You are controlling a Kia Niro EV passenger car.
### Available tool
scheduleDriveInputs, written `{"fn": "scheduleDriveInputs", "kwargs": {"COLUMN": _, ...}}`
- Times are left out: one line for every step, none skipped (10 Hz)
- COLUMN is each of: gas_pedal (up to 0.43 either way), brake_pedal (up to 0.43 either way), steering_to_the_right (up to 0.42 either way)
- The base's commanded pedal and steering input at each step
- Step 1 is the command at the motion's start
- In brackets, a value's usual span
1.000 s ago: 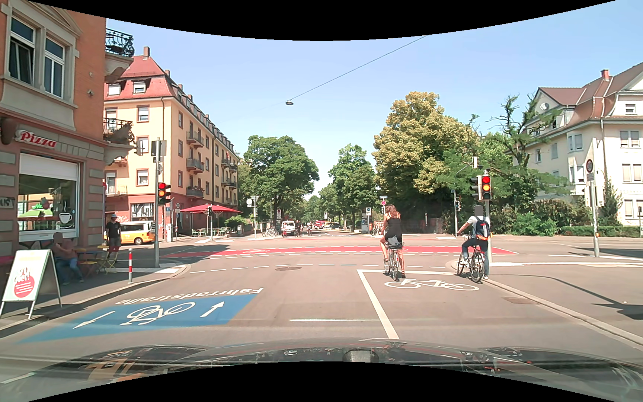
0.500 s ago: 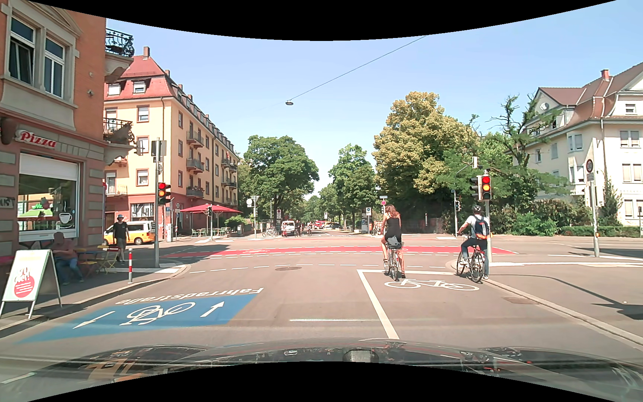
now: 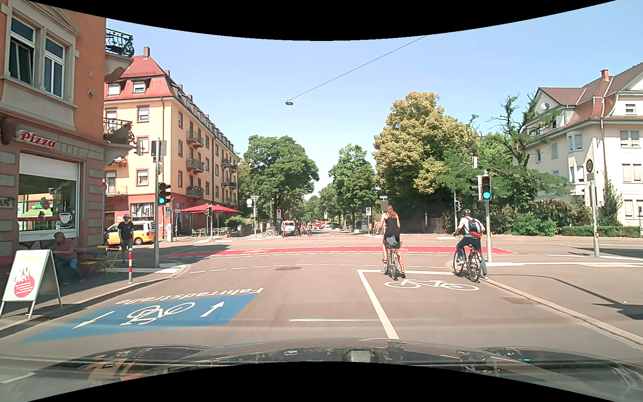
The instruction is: Follow the waypoints while adhering to traffic rules and regulations
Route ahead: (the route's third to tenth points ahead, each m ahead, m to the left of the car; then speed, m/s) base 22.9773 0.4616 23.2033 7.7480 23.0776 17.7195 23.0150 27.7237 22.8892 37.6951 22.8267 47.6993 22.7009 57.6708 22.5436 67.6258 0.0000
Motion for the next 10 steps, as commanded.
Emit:
{"fn": "scheduleDriveInputs", "kwargs": {"gas_pedal": 0.000, "brake_pedal": 0.000, "steering_to_the_right": 0.009}}
{"fn": "scheduleDriveInputs", "kwargs": {"gas_pedal": 0.000, "brake_pedal": 0.000, "steering_to_the_right": 0.016}}
{"fn": "scheduleDriveInputs", "kwargs": {"gas_pedal": 0.000, "brake_pedal": 0.000, "steering_to_the_right": 0.022}}
{"fn": "scheduleDriveInputs", "kwargs": {"gas_pedal": 0.000, "brake_pedal": 0.000, "steering_to_the_right": 0.029}}
{"fn": "scheduleDriveInputs", "kwargs": {"gas_pedal": 0.000, "brake_pedal": 0.000, "steering_to_the_right": 0.034}}
{"fn": "scheduleDriveInputs", "kwargs": {"gas_pedal": 0.059, "brake_pedal": 0.000, "steering_to_the_right": 0.041}}
{"fn": "scheduleDriveInputs", "kwargs": {"gas_pedal": 0.110, "brake_pedal": 0.000, "steering_to_the_right": 0.046}}
{"fn": "scheduleDriveInputs", "kwargs": {"gas_pedal": 0.130, "brake_pedal": 0.000, "steering_to_the_right": 0.050}}
{"fn": "scheduleDriveInputs", "kwargs": {"gas_pedal": 0.138, "brake_pedal": 0.000, "steering_to_the_right": 0.053}}
{"fn": "scheduleDriveInputs", "kwargs": {"gas_pedal": 0.150, "brake_pedal": 0.000, "steering_to_the_right": 0.053}}
